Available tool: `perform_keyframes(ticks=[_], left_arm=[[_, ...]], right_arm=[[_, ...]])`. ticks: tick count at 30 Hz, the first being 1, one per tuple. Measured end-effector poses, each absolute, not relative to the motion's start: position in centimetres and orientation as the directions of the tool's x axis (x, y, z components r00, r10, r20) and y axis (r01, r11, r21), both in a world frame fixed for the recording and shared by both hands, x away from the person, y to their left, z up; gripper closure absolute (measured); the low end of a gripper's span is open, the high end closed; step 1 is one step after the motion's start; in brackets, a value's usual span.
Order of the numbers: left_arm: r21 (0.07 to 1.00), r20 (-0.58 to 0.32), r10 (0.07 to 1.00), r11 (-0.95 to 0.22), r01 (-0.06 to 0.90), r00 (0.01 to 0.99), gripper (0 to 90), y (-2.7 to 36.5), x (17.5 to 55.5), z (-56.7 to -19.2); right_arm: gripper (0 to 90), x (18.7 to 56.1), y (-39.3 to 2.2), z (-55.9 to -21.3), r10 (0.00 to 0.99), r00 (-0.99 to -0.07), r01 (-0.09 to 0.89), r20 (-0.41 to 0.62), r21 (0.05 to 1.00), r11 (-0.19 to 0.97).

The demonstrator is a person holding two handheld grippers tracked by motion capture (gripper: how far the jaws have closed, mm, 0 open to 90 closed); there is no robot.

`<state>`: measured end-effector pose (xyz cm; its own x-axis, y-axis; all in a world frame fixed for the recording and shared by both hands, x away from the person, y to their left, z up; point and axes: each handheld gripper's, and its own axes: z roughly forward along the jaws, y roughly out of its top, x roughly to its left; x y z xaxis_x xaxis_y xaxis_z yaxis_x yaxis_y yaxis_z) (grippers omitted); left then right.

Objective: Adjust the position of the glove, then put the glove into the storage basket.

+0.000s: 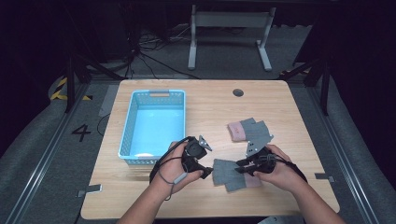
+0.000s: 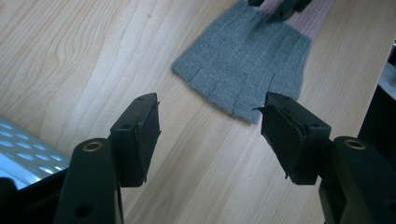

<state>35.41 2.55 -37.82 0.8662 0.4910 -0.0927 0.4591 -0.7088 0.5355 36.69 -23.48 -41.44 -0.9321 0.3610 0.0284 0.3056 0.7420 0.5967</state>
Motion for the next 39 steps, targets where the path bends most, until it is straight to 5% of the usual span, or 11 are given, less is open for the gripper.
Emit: perform_keyframes(ticks=[4,14,24,39], left_arm=[[0.553,-0.088,0.489,-0.701,0.45,0.868,38.4,2.5,35.4,-37.6],[0.561,-0.081,0.504,-0.691,0.457,0.86,38.6,2.9,35.6,-37.3],[0.575,-0.089,0.54,-0.658,0.485,0.837,38.4,4.1,35.8,-36.9],[0.572,-0.096,0.548,-0.652,0.497,0.831,38.3,4.7,35.9,-37.1]], right_arm=[[89.6,36.5,-24.3,-40.4,0.423,-0.905,0.359,0.043,0.61,0.706],[90.0,37.1,-25.4,-39.2,0.534,-0.843,0.446,0.061,0.635,0.631],[89.9,41.6,-28.8,-39.0,0.698,-0.715,0.559,0.04,0.633,0.536],[90.0,45.5,-30.7,-41.3,0.771,-0.636,0.656,0.028,0.546,0.521]])
